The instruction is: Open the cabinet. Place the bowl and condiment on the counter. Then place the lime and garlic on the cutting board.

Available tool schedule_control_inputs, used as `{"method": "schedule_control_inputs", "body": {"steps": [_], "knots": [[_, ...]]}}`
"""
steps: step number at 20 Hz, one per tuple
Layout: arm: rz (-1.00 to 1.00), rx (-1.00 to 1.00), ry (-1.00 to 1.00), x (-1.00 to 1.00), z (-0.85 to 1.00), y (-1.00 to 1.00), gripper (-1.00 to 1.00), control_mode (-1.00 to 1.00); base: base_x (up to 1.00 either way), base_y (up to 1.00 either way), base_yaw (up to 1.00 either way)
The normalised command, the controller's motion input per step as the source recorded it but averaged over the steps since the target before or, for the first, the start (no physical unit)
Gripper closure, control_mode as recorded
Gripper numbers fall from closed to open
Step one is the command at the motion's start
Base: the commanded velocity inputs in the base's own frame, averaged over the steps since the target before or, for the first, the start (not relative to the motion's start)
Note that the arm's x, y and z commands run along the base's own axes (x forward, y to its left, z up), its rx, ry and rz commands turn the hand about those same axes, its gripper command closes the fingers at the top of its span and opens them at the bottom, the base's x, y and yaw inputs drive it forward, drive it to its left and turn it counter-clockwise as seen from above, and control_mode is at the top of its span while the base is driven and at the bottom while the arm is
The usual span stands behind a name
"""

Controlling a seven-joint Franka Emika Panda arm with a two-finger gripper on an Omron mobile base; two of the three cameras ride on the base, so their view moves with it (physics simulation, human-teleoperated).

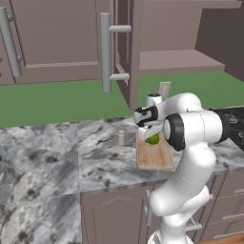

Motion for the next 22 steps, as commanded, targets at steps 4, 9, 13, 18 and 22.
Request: {"method": "schedule_control_inputs", "body": {"steps": [4, 9, 13, 18, 22], "knots": [[0.00, 0.00, -0.17, -0.54, 0.22, -0.09, -1.00, -1.00, 0.00, 0.00, 0.00], [0.00, 0.00, -0.20, -0.74, 0.36, -0.22, -1.00, -1.00, 0.00, 0.00, 0.00], [0.00, 0.01, -0.18, -0.73, 0.44, -0.40, -1.00, -1.00, 0.00, 0.00, 0.00], [0.00, 0.09, -0.06, -0.52, 0.37, -0.61, -1.00, -1.00, 0.00, 0.00, 0.00], [0.00, 0.16, 0.00, -0.32, 0.03, -0.66, -1.00, -1.00, 0.00, 0.00, 0.00]]}}
